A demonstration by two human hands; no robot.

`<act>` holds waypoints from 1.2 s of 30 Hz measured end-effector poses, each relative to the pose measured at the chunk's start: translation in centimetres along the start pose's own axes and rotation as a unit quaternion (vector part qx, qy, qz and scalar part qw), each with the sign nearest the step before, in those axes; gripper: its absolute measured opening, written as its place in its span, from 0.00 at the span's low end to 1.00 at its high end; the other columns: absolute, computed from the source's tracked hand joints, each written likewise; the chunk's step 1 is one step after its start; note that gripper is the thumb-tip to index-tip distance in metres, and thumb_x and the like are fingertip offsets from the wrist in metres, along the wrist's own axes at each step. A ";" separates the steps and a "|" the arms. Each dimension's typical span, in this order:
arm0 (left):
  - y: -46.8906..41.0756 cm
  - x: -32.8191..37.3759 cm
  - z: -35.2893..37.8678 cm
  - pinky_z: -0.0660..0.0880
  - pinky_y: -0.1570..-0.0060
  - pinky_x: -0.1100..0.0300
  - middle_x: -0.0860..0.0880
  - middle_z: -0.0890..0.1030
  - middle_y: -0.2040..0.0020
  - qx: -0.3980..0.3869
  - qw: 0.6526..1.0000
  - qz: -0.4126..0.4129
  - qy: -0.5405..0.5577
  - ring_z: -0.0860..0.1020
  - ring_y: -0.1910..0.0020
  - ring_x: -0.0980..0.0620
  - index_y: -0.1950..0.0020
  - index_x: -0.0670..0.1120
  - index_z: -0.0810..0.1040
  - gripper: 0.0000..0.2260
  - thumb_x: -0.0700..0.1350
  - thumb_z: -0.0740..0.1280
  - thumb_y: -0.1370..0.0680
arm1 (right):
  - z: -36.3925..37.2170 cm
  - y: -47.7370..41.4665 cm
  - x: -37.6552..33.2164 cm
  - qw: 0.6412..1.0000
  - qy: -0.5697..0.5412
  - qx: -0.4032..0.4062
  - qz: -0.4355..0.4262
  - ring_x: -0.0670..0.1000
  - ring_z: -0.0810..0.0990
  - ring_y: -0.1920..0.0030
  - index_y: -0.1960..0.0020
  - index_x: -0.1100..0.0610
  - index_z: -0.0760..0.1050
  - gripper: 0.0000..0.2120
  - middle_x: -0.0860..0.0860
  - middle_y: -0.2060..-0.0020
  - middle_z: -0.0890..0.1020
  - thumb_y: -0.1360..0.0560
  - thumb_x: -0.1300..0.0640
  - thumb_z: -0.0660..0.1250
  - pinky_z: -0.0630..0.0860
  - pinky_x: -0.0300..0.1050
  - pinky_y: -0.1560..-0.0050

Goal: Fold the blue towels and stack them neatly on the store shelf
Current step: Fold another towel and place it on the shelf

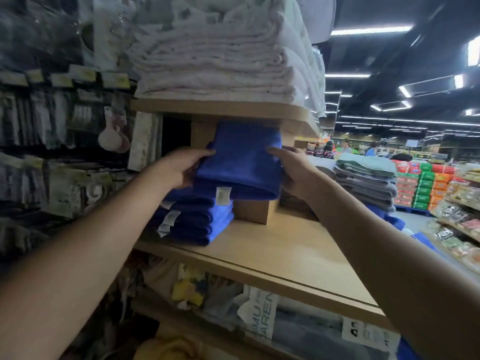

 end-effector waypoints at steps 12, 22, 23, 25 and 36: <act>-9.0 0.5 -11.5 0.75 0.68 0.60 0.42 0.80 0.53 0.170 0.923 -0.015 -0.346 0.80 0.58 0.45 0.43 0.42 0.76 0.17 0.49 0.76 0.25 | 9.0 -7.0 8.3 0.990 0.096 -0.017 0.097 0.52 0.81 0.68 0.47 0.63 0.76 0.07 0.59 0.64 0.79 0.21 0.59 0.69 0.78 0.44 0.78; -8.8 0.1 -4.5 0.71 0.35 0.52 0.46 0.77 0.30 0.030 0.825 0.201 -0.527 0.75 0.34 0.46 0.30 0.52 0.76 0.17 0.52 0.57 0.15 | 11.0 -9.0 8.7 0.848 0.483 -0.060 -0.211 0.61 0.69 0.30 0.27 0.50 0.69 0.24 0.56 0.29 0.72 0.19 0.40 0.57 0.67 0.56 0.29; -9.0 -1.3 -3.6 0.68 0.30 0.50 0.47 0.75 0.28 -0.018 0.823 0.165 -0.543 0.73 0.31 0.47 0.28 0.52 0.75 0.18 0.53 0.55 0.15 | 11.5 -9.5 10.0 0.833 0.507 -0.103 -0.195 0.59 0.68 0.28 0.27 0.47 0.69 0.23 0.55 0.28 0.72 0.18 0.40 0.54 0.65 0.56 0.27; -9.3 -4.2 -3.2 0.62 0.25 0.48 0.47 0.70 0.24 -0.076 0.800 0.099 -0.587 0.69 0.27 0.47 0.26 0.52 0.72 0.20 0.54 0.50 0.14 | 11.5 -10.3 13.1 0.789 0.566 -0.176 -0.161 0.58 0.64 0.24 0.24 0.47 0.68 0.23 0.53 0.24 0.68 0.16 0.42 0.50 0.59 0.55 0.23; -9.6 -7.6 -3.9 0.60 0.26 0.48 0.53 0.62 0.20 0.023 0.750 0.104 -0.653 0.63 0.23 0.47 0.24 0.65 0.64 0.23 0.65 0.48 0.18 | 9.5 -9.0 18.0 0.833 0.493 -0.187 -0.170 0.53 0.63 0.25 0.24 0.47 0.67 0.38 0.51 0.26 0.70 0.26 0.32 0.40 0.56 0.50 0.24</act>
Point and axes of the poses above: each hand's wrist, its own y-axis away from the middle knuckle, its own z-axis out of the palm, x = y × z, the point moved 8 cm from there along -y, towards the middle knuckle
